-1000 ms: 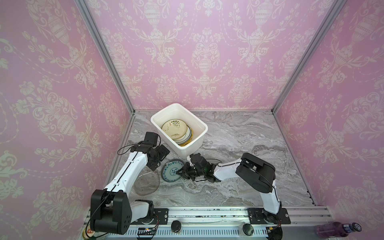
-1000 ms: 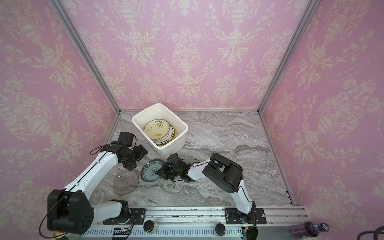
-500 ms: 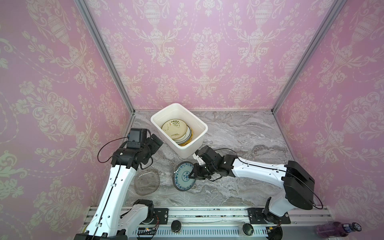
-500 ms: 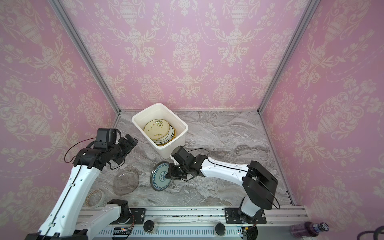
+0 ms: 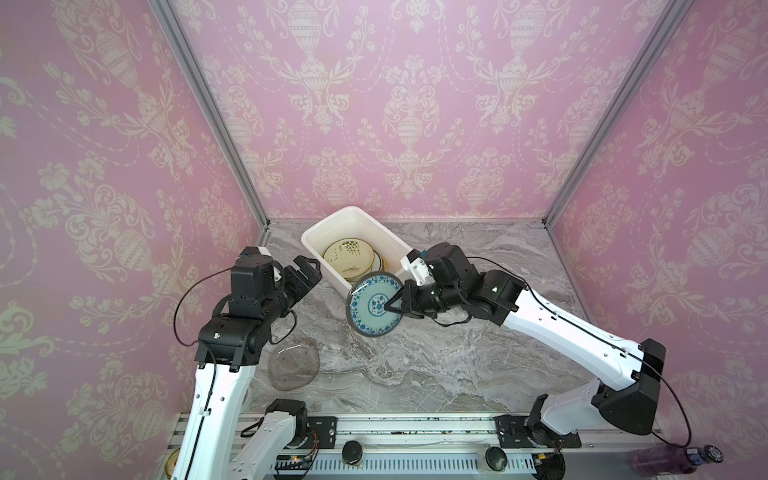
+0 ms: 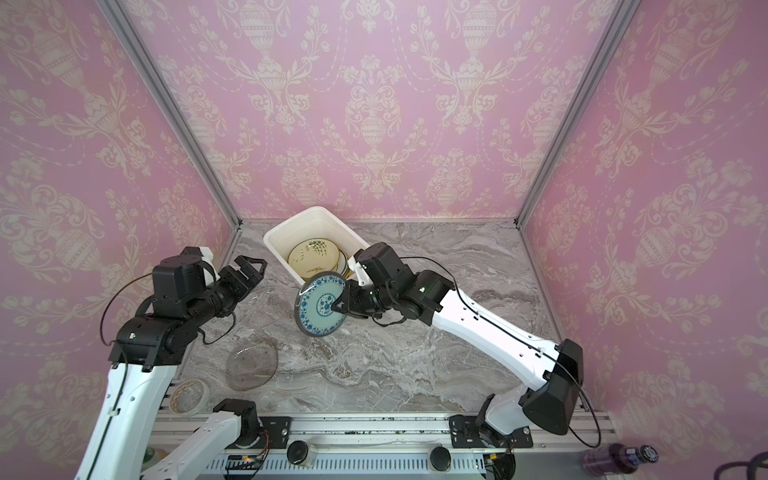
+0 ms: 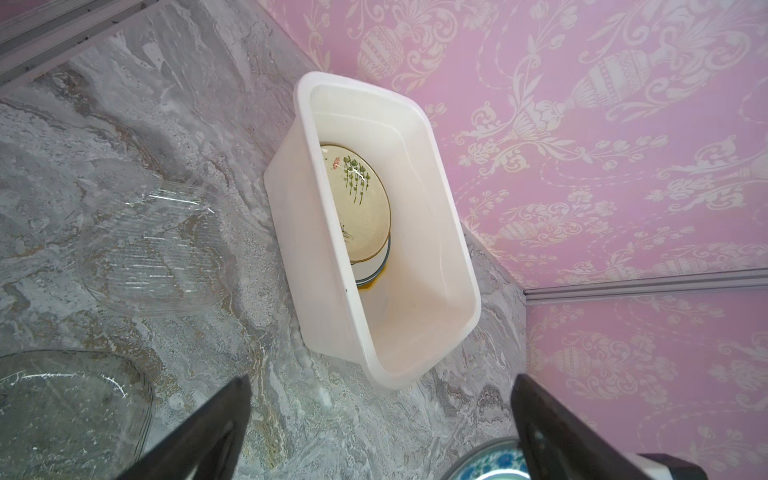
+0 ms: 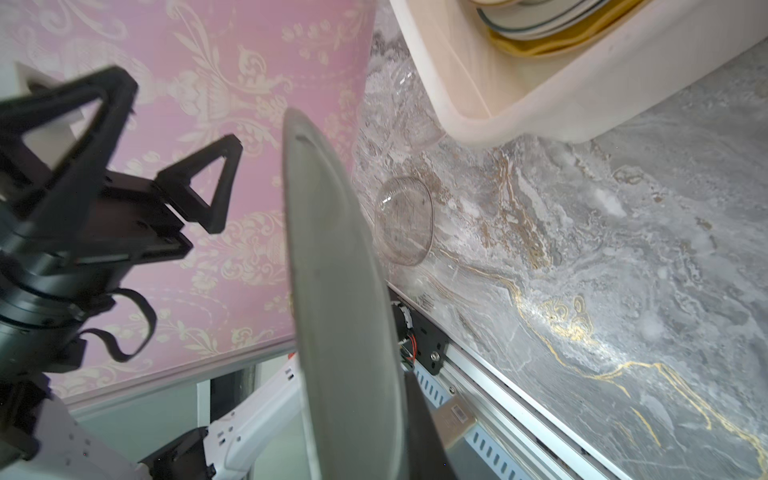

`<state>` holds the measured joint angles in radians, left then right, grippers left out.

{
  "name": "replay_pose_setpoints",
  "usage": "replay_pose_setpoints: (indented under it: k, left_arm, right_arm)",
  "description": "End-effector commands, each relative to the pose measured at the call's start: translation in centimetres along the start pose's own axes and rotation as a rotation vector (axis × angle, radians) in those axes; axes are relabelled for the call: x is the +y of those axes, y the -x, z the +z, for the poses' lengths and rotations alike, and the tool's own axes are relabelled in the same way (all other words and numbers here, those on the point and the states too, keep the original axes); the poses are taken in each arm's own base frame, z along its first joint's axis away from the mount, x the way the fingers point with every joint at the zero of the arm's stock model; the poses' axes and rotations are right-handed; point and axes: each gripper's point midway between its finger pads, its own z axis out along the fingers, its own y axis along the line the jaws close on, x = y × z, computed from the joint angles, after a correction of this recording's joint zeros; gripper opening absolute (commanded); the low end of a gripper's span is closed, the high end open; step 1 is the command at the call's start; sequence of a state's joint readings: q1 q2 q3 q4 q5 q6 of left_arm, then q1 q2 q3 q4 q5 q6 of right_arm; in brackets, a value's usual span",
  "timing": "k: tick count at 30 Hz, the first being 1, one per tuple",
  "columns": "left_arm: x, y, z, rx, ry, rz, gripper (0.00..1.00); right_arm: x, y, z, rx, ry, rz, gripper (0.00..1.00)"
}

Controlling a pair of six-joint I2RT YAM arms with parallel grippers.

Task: Place the plates into the plastic bin on the countertop
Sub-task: 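Lift the blue-and-white plate with the right gripper and carry it over the bin, then lower the blue-and-white plate into the bin against the cream plate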

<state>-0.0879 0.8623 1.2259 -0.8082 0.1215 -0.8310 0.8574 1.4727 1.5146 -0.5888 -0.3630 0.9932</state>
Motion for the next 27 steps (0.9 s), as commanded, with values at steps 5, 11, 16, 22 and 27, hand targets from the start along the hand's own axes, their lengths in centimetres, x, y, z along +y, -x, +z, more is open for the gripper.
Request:
replay_pose_setpoints:
  k: [5,11,16,22,27]
  left_arm:
    - [-1.8,3.2,-0.2,-0.122,-0.028,0.156,0.99]
    - [-1.5,3.5,0.8,-0.114,0.012,0.246,0.99]
    - [-1.5,4.7,1.4,-0.141,0.057,0.324,0.99]
    - [-1.3,5.0,2.2,-0.109,0.107,0.362,0.99]
    - [-1.2,4.6,2.3,-0.098,0.099,0.372,0.99]
  right_arm:
    - [0.2,7.5,1.2,-0.132,0.055,0.219,0.0]
    - [0.5,11.8,4.1,-0.198,0.053,0.282,0.0]
    - [-1.3,14.3,6.5,-0.275,-0.004,0.399,0.0]
    - [-3.0,16.4,10.0,-0.325,-0.06,0.508,0.0]
    - [-4.0,17.5,12.5,-0.36,-0.101,0.567,0.0]
